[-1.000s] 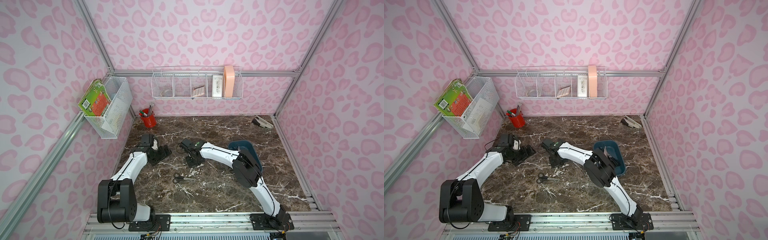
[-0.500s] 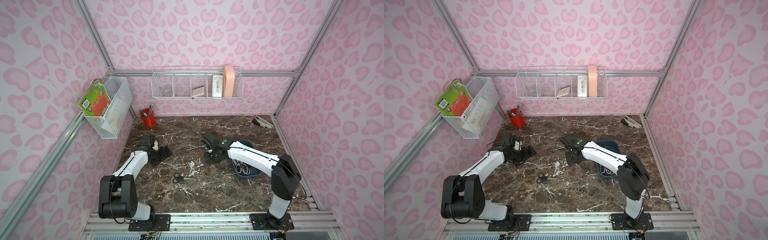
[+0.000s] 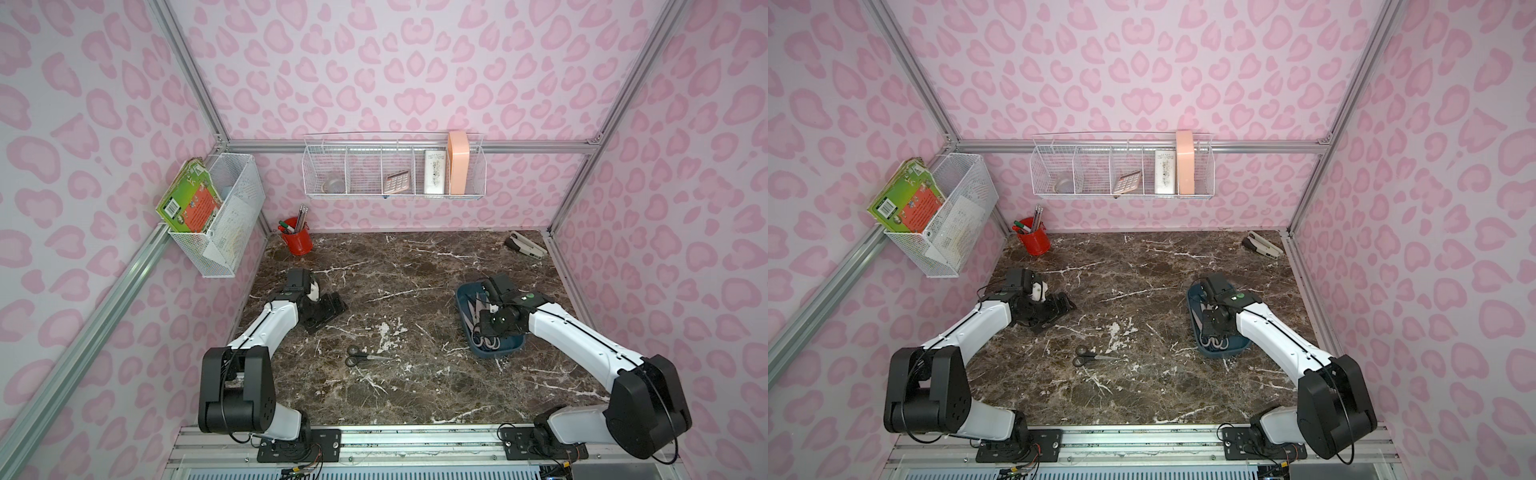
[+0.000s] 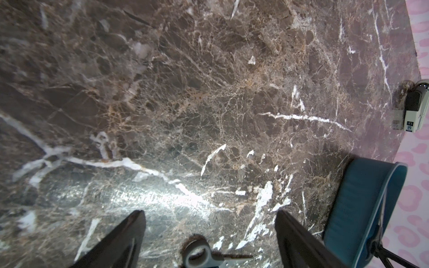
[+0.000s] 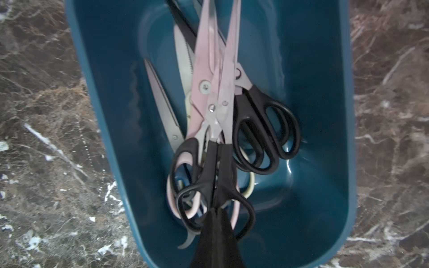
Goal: Put the scissors into the storage box
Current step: Place the scissors in the storage box.
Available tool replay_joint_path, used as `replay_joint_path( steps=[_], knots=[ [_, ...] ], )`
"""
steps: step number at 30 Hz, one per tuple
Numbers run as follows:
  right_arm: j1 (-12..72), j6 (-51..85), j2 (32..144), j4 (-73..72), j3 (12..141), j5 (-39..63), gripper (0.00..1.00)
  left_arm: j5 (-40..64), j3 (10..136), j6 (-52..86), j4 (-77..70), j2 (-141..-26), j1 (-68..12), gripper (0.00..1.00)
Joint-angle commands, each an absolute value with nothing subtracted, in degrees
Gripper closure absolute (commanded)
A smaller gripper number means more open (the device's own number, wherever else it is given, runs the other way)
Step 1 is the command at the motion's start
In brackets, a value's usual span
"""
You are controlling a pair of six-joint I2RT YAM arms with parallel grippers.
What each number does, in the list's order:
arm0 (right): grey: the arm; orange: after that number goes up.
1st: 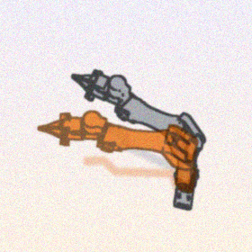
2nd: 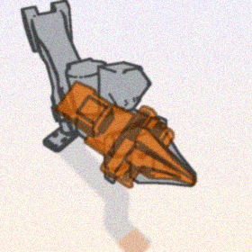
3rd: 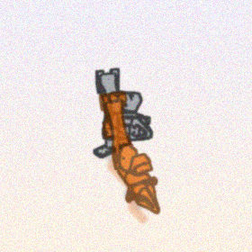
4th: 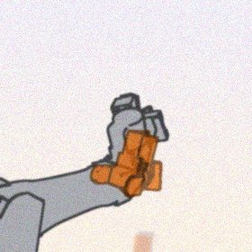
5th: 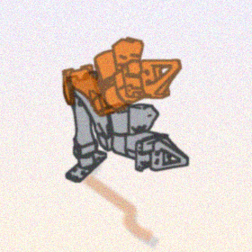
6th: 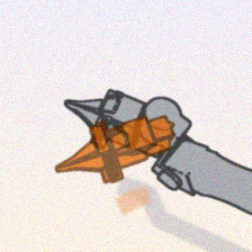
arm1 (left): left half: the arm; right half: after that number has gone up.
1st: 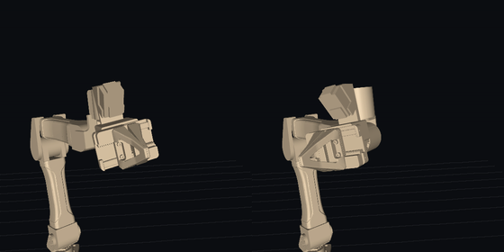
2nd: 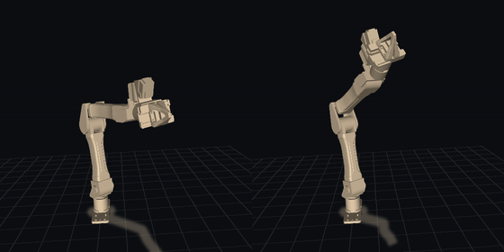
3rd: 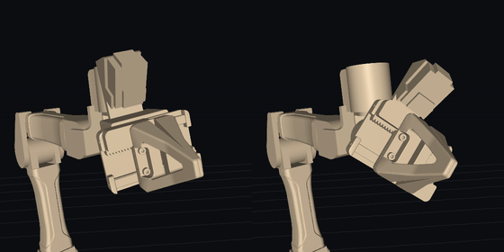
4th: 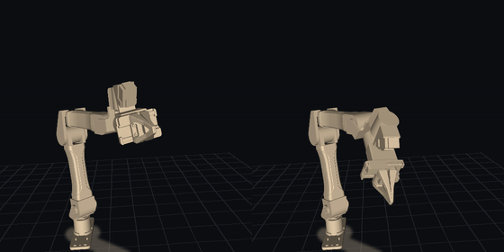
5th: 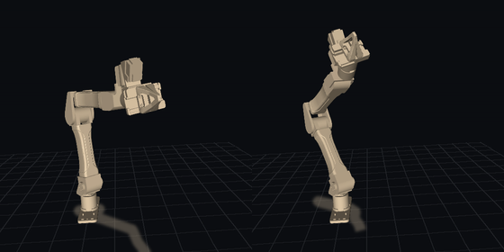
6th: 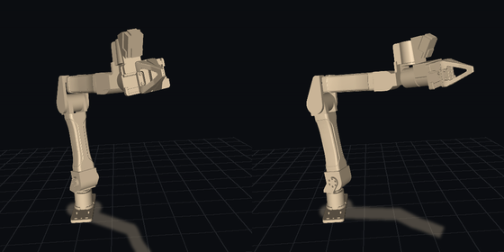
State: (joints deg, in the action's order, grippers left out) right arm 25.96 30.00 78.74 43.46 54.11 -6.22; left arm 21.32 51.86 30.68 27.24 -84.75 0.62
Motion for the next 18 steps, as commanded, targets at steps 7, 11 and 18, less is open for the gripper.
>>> replay_joint_path(
  steps=[7,11,18],
  knots=[
    [24.0,26.6,83.9,37.0,52.8,-4.1,1.00,20.0,49.3,29.8,29.6,-82.4,-0.2,0.08],
    [24.0,27.1,83.0,37.9,54.5,-6.4,1.00,19.7,47.1,29.9,30.2,-80.5,-0.6,0.08],
    [29.0,27.3,81.9,38.3,62.0,-6.1,0.83,20.6,44.6,30.5,33.1,-78.7,-3.7,0.08]
  ],
)
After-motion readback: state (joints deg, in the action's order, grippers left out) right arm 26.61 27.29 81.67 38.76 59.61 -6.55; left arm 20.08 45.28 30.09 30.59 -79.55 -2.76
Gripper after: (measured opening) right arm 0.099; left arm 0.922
